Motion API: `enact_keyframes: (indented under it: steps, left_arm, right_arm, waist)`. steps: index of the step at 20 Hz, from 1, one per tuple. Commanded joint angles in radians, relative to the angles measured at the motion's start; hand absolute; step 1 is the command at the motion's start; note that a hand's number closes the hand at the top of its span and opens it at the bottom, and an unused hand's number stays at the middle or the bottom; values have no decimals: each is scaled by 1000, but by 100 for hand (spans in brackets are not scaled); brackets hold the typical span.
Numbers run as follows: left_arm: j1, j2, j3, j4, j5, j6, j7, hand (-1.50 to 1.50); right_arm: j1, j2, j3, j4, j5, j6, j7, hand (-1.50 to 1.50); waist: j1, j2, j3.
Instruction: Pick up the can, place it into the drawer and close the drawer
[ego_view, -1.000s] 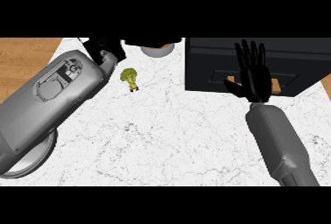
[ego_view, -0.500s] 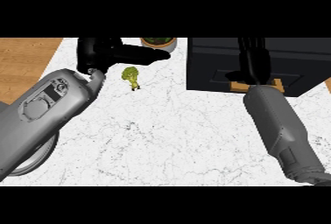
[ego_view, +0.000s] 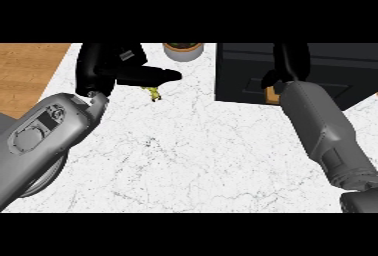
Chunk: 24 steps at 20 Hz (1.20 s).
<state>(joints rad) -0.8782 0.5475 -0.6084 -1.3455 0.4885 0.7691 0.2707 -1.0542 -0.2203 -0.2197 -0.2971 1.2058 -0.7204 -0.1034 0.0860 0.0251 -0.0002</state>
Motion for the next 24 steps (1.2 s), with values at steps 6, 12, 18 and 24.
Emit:
enact_keyframes:
  steps: [6, 12, 18, 24]
  left_arm:
    - [51, 25, 30, -39, -11, -40, -22, -150]
    - [89, -1, 15, -59, -20, -5, -8, -150]
    - [144, -4, 24, -64, -41, 0, -47, -150]
    - [176, 6, 85, -28, -28, -45, -97, -150]
  right_arm:
    - [-91, 44, -80, 45, -86, -9, -72, -150]
    - [-97, 85, -222, -7, -264, 31, -243, -150]
    - [-137, 104, -330, -28, -399, 132, -338, -150]
    - [-170, 106, -432, -28, -527, 247, -372, -150]
  waist:
    - [10, 7, 3]
    - [4, 0, 6]
    - [-25, -7, 4]
    - [-51, -8, 1]
